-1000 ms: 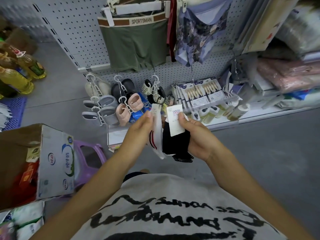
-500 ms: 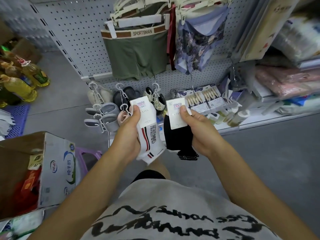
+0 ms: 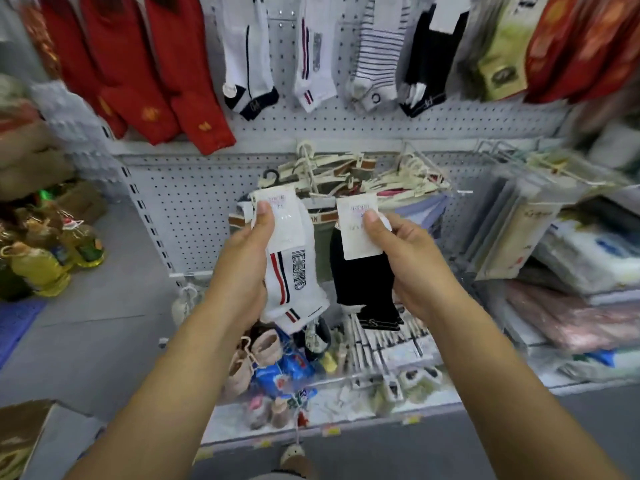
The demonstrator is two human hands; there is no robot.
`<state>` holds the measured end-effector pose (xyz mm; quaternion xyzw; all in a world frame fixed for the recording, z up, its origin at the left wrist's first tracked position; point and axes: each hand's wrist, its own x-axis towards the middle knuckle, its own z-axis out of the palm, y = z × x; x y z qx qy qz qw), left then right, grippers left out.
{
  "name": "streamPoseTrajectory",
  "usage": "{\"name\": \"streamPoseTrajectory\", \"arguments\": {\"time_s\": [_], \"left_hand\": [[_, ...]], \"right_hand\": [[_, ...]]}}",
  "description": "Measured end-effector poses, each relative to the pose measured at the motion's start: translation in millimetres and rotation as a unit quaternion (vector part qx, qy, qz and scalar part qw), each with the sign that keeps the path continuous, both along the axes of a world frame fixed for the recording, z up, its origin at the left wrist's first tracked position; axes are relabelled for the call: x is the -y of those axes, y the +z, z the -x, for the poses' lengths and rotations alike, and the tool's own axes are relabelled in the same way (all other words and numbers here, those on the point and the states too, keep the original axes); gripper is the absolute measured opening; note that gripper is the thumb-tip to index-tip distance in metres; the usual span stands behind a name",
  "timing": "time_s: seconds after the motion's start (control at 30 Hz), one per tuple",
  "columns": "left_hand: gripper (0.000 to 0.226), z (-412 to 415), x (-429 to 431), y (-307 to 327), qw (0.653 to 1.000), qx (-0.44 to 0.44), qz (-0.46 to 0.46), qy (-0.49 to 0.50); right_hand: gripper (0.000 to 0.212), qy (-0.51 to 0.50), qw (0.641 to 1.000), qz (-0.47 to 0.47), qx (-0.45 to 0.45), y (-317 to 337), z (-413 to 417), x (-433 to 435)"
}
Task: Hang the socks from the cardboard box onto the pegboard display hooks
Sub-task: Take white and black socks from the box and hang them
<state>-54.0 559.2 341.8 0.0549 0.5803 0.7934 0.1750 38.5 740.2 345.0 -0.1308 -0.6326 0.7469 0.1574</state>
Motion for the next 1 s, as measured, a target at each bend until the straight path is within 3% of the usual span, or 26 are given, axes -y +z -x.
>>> {"name": "streamPoseTrajectory", "arguments": {"time_s": [0.07,0.27,0.43,0.63,0.73,1.0], "left_hand": [[0.042,26.1,-10.6,15.1,1.000,-0.022,-0.009,0.000],[0.034,104.4,-45.9,57.3,0.996,-0.089,-0.018,-0.001],[0.049,163.9,-75.5,99.9,0.988,-0.154,-0.005,0.002],[0.045,213.2,-119.7,137.2,0.945,-0.316,0.082,-0.020],[0.029,232.2,-143.9,163.0,0.925,-0.362,0.117,-0.006],[0.054,273.5,-180.7,201.3,0.911,-0.395,0.096,0.062]], "right_hand": [[0.025,-0.006,1.000,-0.024,-0.019,21.8,23.6,-10.9],[0.025,-0.052,0.991,-0.110,-0.059,81.4,103.3,-46.6],[0.028,-0.095,0.981,-0.138,-0.097,121.4,159.0,-76.1],[0.023,-0.132,0.972,-0.138,-0.137,129.3,187.5,-107.2],[0.021,-0.155,0.970,-0.115,-0.146,130.5,195.4,-124.2],[0.021,-0.135,0.975,-0.104,-0.142,128.3,213.5,-151.1]]}}
